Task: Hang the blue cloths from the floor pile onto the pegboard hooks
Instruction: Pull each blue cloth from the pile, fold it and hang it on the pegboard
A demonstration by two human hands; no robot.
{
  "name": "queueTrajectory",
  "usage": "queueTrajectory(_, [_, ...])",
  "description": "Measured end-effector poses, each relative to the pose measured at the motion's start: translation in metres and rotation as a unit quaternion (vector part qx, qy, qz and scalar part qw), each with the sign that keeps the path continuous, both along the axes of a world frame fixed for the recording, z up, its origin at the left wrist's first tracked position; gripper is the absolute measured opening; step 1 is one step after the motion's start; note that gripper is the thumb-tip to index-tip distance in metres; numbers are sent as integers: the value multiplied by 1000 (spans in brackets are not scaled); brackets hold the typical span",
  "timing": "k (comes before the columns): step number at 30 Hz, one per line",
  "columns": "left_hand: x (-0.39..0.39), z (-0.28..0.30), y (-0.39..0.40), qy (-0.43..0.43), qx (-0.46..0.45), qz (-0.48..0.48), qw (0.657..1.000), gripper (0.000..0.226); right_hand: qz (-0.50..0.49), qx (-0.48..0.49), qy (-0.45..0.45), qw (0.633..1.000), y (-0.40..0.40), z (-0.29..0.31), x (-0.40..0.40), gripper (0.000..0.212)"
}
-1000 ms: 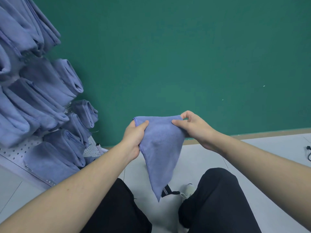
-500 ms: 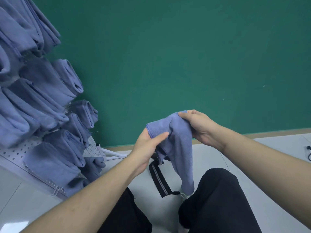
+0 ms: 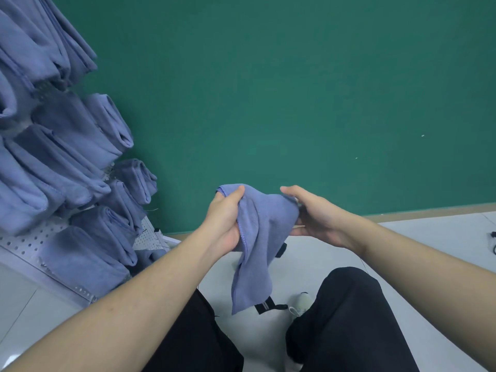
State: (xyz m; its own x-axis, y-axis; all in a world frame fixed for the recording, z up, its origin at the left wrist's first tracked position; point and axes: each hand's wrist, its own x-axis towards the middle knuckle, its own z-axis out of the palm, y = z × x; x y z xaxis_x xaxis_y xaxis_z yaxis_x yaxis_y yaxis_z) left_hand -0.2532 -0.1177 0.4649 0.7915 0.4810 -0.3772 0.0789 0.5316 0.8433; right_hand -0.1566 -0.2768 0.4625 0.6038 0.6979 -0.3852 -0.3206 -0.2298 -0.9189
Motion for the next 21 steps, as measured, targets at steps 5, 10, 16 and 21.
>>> queueTrajectory(5, [-3, 0, 13, 46, 44, 2, 998, 13, -9, 21, -72, 997, 4, 3, -2, 10])
queueTrajectory(10, [-9, -8, 24, 73, 125, 7, 989, 13, -60, 9, -120, 991, 10, 7, -3, 13])
queueTrajectory(16, [-17, -9, 17, 85, 39, -80, 992, 30, -104, 4, -176, 979, 18, 7, -2, 18])
queueTrajectory(21, [-18, -16, 17, 66, 96, -78, 990, 26, -121, -66, -267, 954, 14, 7, 8, 22])
